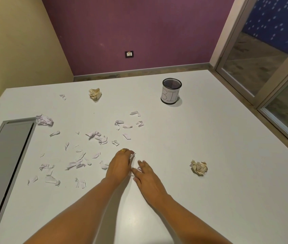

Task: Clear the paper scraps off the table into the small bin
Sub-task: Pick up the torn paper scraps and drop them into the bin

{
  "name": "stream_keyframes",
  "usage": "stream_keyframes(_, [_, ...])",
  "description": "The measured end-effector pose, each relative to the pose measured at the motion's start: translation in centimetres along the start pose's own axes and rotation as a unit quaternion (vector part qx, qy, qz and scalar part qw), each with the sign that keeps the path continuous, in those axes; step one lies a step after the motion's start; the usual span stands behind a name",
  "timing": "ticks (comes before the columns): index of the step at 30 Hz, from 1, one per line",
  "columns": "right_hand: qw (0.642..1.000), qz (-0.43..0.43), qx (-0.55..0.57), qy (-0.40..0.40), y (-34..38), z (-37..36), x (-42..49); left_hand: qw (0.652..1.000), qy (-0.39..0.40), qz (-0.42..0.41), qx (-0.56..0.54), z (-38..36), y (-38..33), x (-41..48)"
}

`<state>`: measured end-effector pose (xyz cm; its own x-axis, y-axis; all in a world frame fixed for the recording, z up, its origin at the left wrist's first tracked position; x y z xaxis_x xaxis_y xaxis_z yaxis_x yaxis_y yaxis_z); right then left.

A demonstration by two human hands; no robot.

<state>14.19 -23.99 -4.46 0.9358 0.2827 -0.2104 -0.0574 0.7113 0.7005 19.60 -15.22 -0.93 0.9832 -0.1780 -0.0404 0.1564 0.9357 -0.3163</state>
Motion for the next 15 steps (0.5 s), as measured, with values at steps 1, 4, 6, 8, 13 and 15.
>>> stream_keyframes(1, [1.000,-0.009,0.019,0.006,-0.1,-0.1,-0.1,1.000,0.009,-0.006,0.011,-0.1,-0.2,0.4])
stream_keyframes(4, [0.999,-0.005,0.038,0.027,0.1,0.0,-0.2,0.998,0.030,-0.025,0.052,-0.4,-1.1,1.1])
stream_keyframes(6, [0.998,0.038,0.010,0.039,0.0,-0.2,0.1,0.994,0.048,-0.029,0.092,-0.7,-1.7,1.2])
stream_keyframes(8, [0.997,0.068,-0.001,0.035,0.0,-0.1,0.3,0.987,0.072,-0.038,0.141,-1.1,-2.2,1.3])
stream_keyframes(13, [0.985,0.141,-0.094,-0.017,0.6,0.6,0.3,0.976,0.102,-0.036,0.188,-1.2,-2.3,1.3])
stream_keyframes(15, [0.985,0.142,-0.101,-0.003,0.5,0.6,0.3,0.975,0.101,-0.028,0.197,-1.1,-2.1,1.3])
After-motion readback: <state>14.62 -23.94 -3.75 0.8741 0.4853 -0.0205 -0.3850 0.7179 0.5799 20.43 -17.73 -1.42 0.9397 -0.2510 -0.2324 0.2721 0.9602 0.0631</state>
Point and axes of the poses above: each hand's wrist, its own x-axis towards the middle knuckle, its own z-axis out of the back of the hand, y = z × x, the point moved 9 cm from there along x, towards the middle knuckle, and after that the axes turned 11 degrees about x, right-handed, at the moved point
